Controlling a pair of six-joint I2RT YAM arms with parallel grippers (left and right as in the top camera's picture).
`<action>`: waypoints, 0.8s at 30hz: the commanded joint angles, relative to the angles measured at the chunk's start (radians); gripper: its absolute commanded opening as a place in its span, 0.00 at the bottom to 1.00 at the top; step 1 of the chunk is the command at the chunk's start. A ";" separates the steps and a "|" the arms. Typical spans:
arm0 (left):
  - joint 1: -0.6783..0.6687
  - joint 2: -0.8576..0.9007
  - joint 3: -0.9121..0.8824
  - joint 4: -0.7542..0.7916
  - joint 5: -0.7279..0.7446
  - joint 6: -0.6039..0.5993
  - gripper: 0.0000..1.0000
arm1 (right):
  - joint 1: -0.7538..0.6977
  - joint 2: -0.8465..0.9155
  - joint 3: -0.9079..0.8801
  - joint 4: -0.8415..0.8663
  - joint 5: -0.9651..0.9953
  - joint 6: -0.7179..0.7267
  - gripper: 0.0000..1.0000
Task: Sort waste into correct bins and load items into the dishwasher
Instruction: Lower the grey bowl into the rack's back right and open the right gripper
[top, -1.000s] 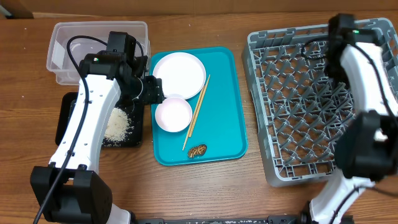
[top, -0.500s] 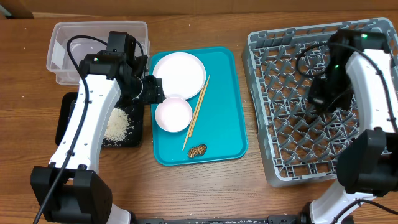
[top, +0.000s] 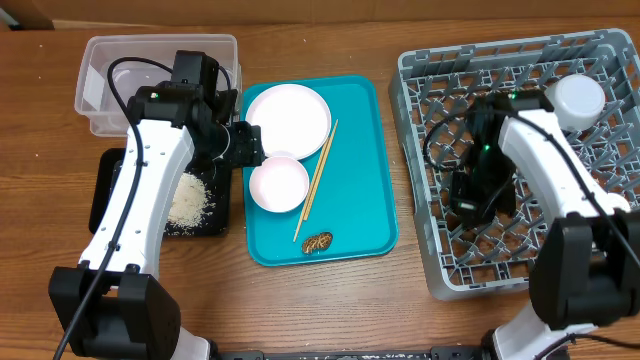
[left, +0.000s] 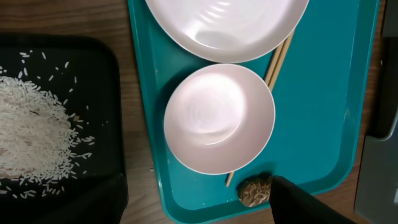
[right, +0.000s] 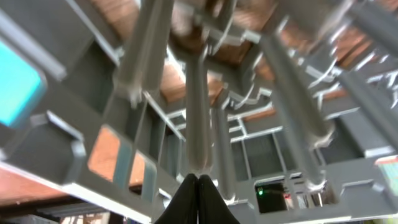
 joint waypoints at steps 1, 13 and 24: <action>-0.002 -0.018 0.017 0.001 -0.006 0.019 0.76 | 0.034 -0.048 -0.043 0.009 -0.029 -0.014 0.04; -0.002 -0.018 0.017 0.001 -0.005 0.019 0.75 | 0.201 -0.048 -0.107 0.080 -0.143 -0.035 0.04; -0.002 -0.018 0.017 0.001 -0.006 0.019 0.75 | 0.184 -0.048 -0.107 0.052 -0.140 -0.035 0.06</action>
